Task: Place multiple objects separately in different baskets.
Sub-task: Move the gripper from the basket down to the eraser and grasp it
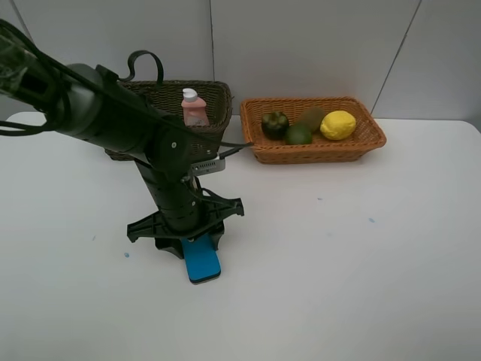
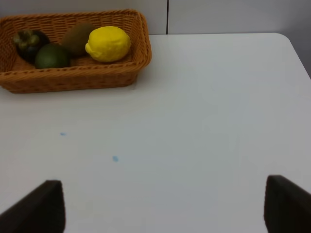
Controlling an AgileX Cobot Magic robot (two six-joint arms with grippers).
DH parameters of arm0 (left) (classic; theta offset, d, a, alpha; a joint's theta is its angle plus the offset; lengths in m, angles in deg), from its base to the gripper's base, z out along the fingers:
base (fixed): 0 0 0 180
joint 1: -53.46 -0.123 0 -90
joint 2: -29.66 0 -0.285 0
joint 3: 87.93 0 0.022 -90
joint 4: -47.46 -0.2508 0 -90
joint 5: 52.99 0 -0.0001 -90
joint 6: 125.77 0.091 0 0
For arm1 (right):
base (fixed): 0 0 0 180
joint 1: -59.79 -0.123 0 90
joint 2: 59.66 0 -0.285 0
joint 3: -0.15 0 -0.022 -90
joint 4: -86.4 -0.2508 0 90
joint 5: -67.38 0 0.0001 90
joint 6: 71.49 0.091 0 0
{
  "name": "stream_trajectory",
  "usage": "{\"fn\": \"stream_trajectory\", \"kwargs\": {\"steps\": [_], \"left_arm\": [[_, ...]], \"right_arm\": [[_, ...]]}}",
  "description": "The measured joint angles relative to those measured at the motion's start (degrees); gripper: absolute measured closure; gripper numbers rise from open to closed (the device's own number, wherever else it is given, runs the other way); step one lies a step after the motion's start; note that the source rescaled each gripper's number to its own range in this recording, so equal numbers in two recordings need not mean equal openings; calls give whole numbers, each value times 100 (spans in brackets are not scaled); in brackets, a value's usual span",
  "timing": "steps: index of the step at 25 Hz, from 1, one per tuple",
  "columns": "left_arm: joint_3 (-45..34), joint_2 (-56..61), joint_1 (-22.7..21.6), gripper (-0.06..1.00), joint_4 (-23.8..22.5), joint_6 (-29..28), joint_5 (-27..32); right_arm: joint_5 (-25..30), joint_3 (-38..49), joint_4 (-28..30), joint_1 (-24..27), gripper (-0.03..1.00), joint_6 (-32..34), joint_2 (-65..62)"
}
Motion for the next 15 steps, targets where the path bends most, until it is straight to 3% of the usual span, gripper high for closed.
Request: {"fn": "stream_trajectory", "kwargs": {"steps": [11, 15], "left_arm": [[0, 381, -52, 29, 108, 0, 24], [136, 717, -199, 29, -38, 22, 310]], "right_arm": [[0, 0, 0, 0, 9, 0, 0], [0, 0, 0, 0, 9, 0, 0]]}}
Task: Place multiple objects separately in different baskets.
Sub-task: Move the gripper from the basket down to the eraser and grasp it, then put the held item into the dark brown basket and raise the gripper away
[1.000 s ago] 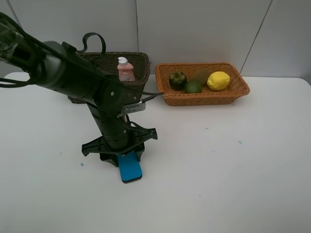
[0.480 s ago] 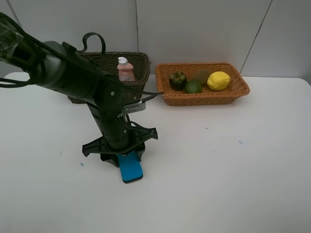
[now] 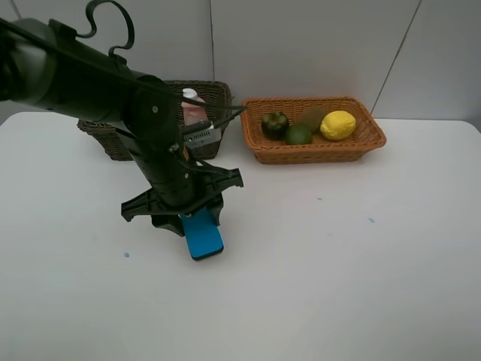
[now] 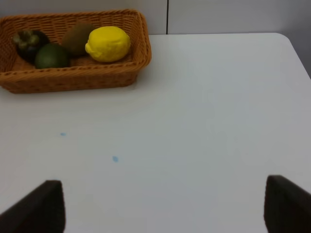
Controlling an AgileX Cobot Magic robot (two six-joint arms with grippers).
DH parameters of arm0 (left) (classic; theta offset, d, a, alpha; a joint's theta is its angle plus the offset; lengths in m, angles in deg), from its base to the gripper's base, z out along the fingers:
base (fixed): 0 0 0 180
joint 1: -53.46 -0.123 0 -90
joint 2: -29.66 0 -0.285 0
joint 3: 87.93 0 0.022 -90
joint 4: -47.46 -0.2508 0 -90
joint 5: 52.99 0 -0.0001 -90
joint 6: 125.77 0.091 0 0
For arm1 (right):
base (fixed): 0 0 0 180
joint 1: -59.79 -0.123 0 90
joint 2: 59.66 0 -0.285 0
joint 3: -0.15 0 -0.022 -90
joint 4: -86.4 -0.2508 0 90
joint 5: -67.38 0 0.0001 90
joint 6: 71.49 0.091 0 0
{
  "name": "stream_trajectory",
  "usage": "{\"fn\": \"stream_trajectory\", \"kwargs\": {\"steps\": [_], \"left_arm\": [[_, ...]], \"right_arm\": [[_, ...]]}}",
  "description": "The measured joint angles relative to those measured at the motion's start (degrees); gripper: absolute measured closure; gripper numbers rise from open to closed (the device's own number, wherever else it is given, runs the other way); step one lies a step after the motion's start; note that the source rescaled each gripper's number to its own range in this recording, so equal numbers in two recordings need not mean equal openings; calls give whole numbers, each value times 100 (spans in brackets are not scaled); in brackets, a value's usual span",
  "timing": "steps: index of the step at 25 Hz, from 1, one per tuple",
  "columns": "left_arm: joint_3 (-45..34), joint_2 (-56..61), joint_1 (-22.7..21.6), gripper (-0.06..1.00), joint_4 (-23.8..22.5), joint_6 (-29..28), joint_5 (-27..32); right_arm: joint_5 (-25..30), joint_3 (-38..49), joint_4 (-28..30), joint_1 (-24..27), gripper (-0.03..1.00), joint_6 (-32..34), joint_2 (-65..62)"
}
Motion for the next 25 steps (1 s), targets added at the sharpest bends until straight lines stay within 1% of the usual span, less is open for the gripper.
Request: {"fn": "stream_trajectory", "kwargs": {"steps": [7, 9, 11, 14, 20, 22, 25], "left_arm": [[692, 254, -204, 29, -669, 61, 997], [1003, 290, -277, 29, -937, 159, 1227], [1316, 311, -342, 29, -1096, 333, 1478], [1812, 319, -464, 29, -1348, 650, 1699], [2612, 323, -886, 29, -1842, 1226, 1839], [2750, 323, -1045, 29, -2087, 1619, 1768], [2814, 323, -1292, 29, -2369, 2395, 1389]], "right_arm": [[0, 0, 0, 0, 9, 0, 0], [0, 0, 0, 0, 9, 0, 0], [0, 0, 0, 0, 9, 0, 0], [0, 0, 0, 0, 9, 0, 0], [0, 0, 0, 0, 9, 0, 0], [0, 0, 0, 0, 9, 0, 0], [0, 0, 0, 0, 9, 0, 0]]}}
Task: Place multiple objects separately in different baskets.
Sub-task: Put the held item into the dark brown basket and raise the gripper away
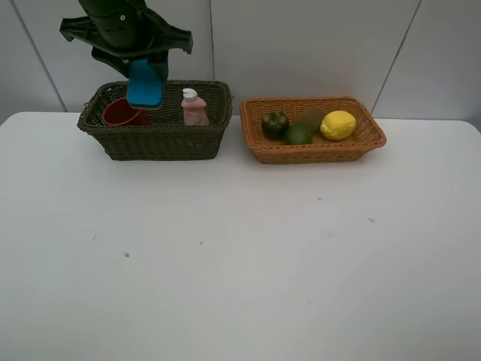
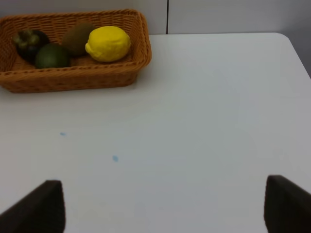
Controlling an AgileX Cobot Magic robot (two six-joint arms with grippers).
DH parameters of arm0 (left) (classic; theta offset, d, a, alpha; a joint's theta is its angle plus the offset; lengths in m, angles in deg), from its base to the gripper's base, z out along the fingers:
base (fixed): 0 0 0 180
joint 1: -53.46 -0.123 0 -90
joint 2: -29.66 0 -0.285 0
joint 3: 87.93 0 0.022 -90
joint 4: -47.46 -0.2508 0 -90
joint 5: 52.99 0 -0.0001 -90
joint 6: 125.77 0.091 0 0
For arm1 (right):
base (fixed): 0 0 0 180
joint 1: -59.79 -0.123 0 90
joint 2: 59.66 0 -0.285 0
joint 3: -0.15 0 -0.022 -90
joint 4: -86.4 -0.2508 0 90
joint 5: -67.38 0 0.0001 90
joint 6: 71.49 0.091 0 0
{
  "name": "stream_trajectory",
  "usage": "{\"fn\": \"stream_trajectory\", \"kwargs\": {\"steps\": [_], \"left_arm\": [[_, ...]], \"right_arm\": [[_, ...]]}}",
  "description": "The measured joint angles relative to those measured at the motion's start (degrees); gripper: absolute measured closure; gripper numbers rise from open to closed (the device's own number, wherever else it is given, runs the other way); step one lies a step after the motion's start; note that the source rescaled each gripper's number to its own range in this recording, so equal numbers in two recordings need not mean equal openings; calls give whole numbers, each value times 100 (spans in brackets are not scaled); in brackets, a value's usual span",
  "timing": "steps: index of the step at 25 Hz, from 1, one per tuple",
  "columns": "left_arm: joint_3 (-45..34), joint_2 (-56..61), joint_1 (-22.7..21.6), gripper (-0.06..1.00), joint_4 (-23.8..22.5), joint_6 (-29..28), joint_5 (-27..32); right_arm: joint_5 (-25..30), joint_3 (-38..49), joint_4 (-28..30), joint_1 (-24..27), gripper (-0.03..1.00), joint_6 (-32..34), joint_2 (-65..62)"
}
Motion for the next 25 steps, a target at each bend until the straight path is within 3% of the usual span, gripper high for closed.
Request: {"fn": "stream_trajectory", "kwargs": {"steps": [4, 13, 25], "left_arm": [[6, 0, -318, 29, -47, 701, -600], [15, -245, -828, 29, 74, 736, -1260], [993, -1609, -855, 29, 322, 1040, -1525]], "right_arm": [[0, 0, 0, 0, 9, 0, 0], [0, 0, 0, 0, 9, 0, 0], [0, 0, 0, 0, 9, 0, 0]]}}
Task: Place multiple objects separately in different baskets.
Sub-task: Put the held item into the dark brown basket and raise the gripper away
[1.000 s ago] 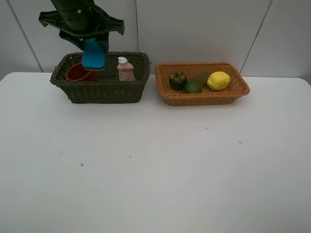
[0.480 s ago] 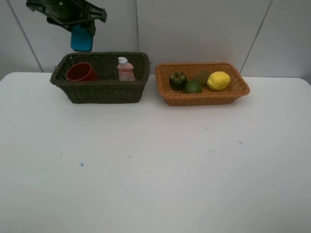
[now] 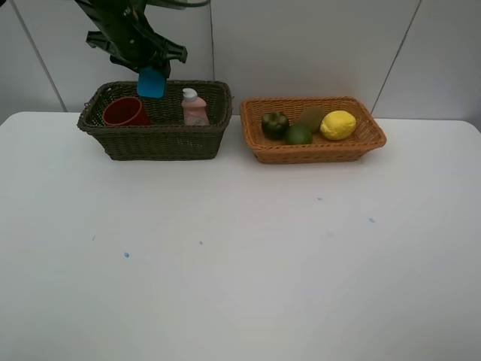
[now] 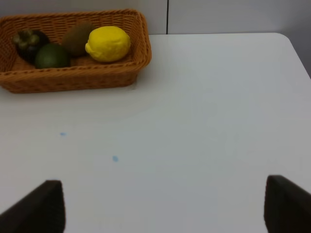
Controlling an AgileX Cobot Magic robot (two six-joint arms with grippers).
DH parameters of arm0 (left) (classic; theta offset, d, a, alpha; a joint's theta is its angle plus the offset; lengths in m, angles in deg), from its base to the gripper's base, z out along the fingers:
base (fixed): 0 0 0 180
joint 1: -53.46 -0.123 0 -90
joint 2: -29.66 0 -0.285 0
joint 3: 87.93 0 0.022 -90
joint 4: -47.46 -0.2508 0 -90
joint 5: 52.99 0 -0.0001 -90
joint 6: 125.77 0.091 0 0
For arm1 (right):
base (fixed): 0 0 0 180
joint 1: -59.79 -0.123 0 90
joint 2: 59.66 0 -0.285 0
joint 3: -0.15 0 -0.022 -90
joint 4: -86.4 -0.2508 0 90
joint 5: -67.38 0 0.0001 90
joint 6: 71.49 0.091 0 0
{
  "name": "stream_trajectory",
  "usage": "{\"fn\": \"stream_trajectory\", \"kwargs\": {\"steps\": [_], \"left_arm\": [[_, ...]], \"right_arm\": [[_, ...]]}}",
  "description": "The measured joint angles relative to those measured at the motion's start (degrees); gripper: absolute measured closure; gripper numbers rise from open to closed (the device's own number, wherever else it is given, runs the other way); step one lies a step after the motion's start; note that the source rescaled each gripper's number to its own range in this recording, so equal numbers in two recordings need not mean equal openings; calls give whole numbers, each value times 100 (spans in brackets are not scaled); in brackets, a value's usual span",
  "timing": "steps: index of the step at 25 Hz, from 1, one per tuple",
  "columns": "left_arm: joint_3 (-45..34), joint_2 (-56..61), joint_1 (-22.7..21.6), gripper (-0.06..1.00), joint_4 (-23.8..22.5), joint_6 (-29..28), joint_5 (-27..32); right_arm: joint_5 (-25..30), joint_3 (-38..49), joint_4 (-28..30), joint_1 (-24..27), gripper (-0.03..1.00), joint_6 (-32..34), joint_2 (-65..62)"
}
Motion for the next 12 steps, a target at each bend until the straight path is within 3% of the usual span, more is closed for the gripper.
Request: {"fn": "stream_trajectory", "kwargs": {"steps": [12], "left_arm": [[364, -588, 0, 29, 135, 83, -229]], "right_arm": [[0, 0, 0, 0, 9, 0, 0]]}}
